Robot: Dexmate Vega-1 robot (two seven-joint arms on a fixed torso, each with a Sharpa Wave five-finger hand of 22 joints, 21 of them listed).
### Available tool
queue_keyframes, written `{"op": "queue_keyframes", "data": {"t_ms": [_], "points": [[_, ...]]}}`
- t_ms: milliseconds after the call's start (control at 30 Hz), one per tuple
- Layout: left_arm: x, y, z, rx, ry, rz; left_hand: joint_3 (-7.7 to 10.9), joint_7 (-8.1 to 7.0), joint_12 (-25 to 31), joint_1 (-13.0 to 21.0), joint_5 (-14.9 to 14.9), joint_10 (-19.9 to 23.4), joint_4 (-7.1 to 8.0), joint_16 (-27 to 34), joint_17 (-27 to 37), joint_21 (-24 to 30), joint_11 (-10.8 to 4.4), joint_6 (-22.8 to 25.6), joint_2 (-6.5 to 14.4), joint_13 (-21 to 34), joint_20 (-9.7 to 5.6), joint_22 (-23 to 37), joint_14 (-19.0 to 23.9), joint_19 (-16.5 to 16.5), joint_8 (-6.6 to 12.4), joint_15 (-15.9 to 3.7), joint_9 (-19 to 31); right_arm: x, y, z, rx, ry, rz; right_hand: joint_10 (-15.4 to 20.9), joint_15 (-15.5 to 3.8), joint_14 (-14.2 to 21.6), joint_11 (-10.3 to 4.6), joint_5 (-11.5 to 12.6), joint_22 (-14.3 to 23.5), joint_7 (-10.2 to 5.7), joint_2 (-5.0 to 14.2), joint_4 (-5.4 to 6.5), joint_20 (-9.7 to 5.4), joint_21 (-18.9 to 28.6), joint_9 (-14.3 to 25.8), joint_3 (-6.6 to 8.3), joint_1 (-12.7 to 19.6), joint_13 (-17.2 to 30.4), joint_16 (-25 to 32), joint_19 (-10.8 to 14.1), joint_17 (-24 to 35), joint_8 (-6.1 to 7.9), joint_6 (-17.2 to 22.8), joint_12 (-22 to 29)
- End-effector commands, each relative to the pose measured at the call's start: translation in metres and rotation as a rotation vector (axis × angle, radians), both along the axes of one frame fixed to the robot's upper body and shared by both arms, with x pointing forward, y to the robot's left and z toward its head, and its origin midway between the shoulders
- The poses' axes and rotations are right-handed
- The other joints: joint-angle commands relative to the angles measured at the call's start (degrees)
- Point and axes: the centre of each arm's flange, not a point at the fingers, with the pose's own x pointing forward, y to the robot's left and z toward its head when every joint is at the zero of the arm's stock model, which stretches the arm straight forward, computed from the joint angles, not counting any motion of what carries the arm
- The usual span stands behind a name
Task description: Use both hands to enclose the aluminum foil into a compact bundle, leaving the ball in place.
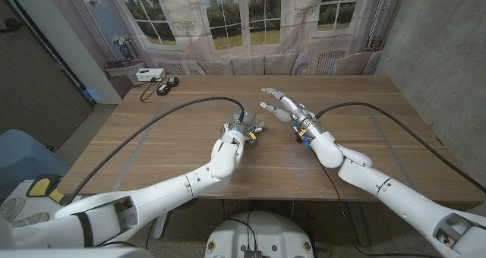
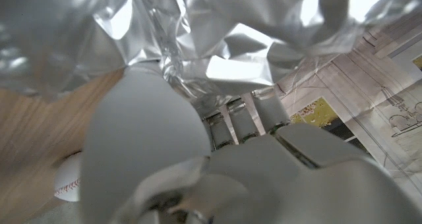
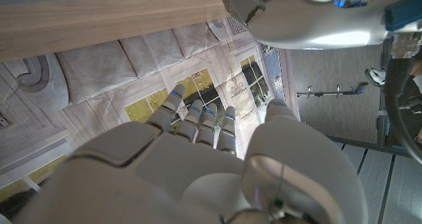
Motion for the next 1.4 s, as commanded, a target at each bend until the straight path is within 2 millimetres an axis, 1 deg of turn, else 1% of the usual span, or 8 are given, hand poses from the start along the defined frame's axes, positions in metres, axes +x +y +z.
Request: {"op": "queue_keyframes", "data": {"t_ms": [33, 367, 467, 600, 700, 967, 1300, 1400], "points": [[-0.009, -0.002, 0.002, -0.042, -0.146, -0.100, 8.84, 4.62, 1.5, 14.5, -0.2, 5.5, -8.62, 3.9, 3.0, 1.8, -0.85, 7.5, 12.2, 2.0, -10.41, -0.2, 10.5, 4.4, -0.33, -11.20, 0.2, -0.001, -0.003, -0.002, 0.001, -0.013, -0.016, 0.5, -0.17, 0.6, -0.08, -0.3, 0.1, -0.14, 0.34, -0.37, 0.01, 0.0, 0.1, 0.21, 0.2, 0.1, 0.3, 0.7, 0.1, 0.09, 0.6, 0.5], [-0.012, -0.002, 0.001, -0.035, -0.145, -0.116, 8.99, 3.48, 1.3, 15.7, -0.1, 5.0, -8.50, 4.1, 3.8, 3.0, -1.10, 8.5, 12.2, 3.4, -10.44, -0.2, 9.7, 4.0, -1.36, -10.89, 0.3, -0.003, -0.004, -0.002, 0.000, -0.023, -0.019, 0.8, -0.15, 0.8, 0.13, -0.3, 0.1, -0.18, 0.47, -0.50, -0.12, -0.1, 0.0, 0.35, 0.2, 0.1, 0.3, 0.8, -0.1, 0.09, 0.9, 0.5], [-0.011, -0.002, 0.001, -0.021, -0.101, -0.103, 9.48, 2.71, -3.9, 15.4, -0.1, -5.1, -8.01, -4.0, 0.3, 5.4, 1.17, 1.8, 11.1, 4.3, -10.70, 0.1, -1.8, 2.4, -5.95, -10.37, 1.3, -0.004, -0.004, -0.003, -0.001, -0.026, -0.024, 0.8, -0.13, 0.8, 0.07, -0.3, 0.1, -0.23, 0.52, -0.56, -0.14, -0.2, 0.0, 0.42, 0.2, 0.1, 0.3, 0.8, -0.2, 0.11, 1.0, 0.5], [-0.010, -0.003, 0.001, -0.004, -0.085, -0.090, 9.43, -2.58, -9.5, 12.7, -0.1, -11.7, -7.13, -8.8, -0.6, 7.7, 3.07, -12.7, 10.1, 2.6, -10.91, 0.1, -11.1, 0.1, -13.81, -9.16, 1.4, -0.005, -0.005, -0.003, 0.001, -0.027, -0.027, 0.9, -0.21, 0.9, 0.09, -0.3, 0.1, -0.25, 0.57, -0.62, -0.21, -0.2, 0.0, 0.48, 0.2, 0.1, 0.3, 0.9, -0.3, 0.11, 1.1, 0.5], [-0.013, -0.006, -0.001, 0.038, -0.101, -0.057, 6.74, -8.05, -12.3, 4.2, -0.1, -14.6, -3.96, -10.2, -0.5, 9.9, 1.68, -23.3, 8.7, 1.7, -9.89, -0.1, -15.8, -1.3, -16.61, -7.83, 0.6, -0.006, -0.005, -0.004, 0.005, -0.031, -0.029, 0.9, -0.21, 0.9, 0.06, -0.3, 0.1, -0.22, 0.59, -0.64, -0.23, -0.2, 0.0, 0.50, 0.2, 0.0, 0.3, 0.9, -0.3, 0.09, 1.1, 0.5], [-0.015, -0.010, -0.001, 0.090, -0.041, -0.010, 2.55, -10.66, -15.5, -7.4, 0.7, -20.5, -0.09, -11.3, -0.8, 7.4, -0.43, -31.1, 6.4, 0.8, -2.47, -1.5, -21.9, -7.0, -16.44, -5.27, -0.3, -0.008, -0.006, -0.005, 0.007, -0.038, -0.032, 1.0, -0.23, 1.0, 0.00, -0.3, 0.1, -0.18, 0.62, -0.74, -0.26, -0.3, 0.0, 0.57, 0.2, 0.0, 0.3, 1.0, -0.5, 0.03, 1.2, 0.4], [-0.018, -0.009, 0.001, 0.091, 0.044, 0.014, -1.34, -13.22, -16.5, -25.3, 1.7, -29.4, 7.31, -12.7, -2.7, -4.7, 1.14, -41.0, 9.4, -0.8, 13.69, -1.6, -34.1, -23.5, -16.33, 1.17, -1.0, -0.011, -0.006, -0.006, 0.012, -0.045, -0.030, 1.0, -0.46, 1.4, -0.02, -0.3, 0.1, -0.20, 0.73, -0.77, -0.27, -0.3, 0.0, 0.65, 0.0, 0.0, 0.4, 1.4, -0.6, 0.01, 1.4, 0.4], [-0.019, -0.009, 0.002, 0.090, 0.068, 0.022, -2.21, -13.90, -16.3, -29.1, 1.6, -30.9, 8.53, -12.6, -3.0, -8.6, 1.49, -42.1, 9.9, -1.2, 14.61, -1.5, -36.0, -28.6, -16.17, 2.48, -1.0, -0.012, -0.007, -0.007, 0.017, -0.051, -0.029, 1.1, -0.53, 1.4, 0.00, -0.3, 0.1, -0.16, 0.76, -0.77, -0.30, -0.3, 0.0, 0.67, -0.1, 0.0, 0.4, 1.4, -0.6, -0.01, 1.4, 0.4]]}}
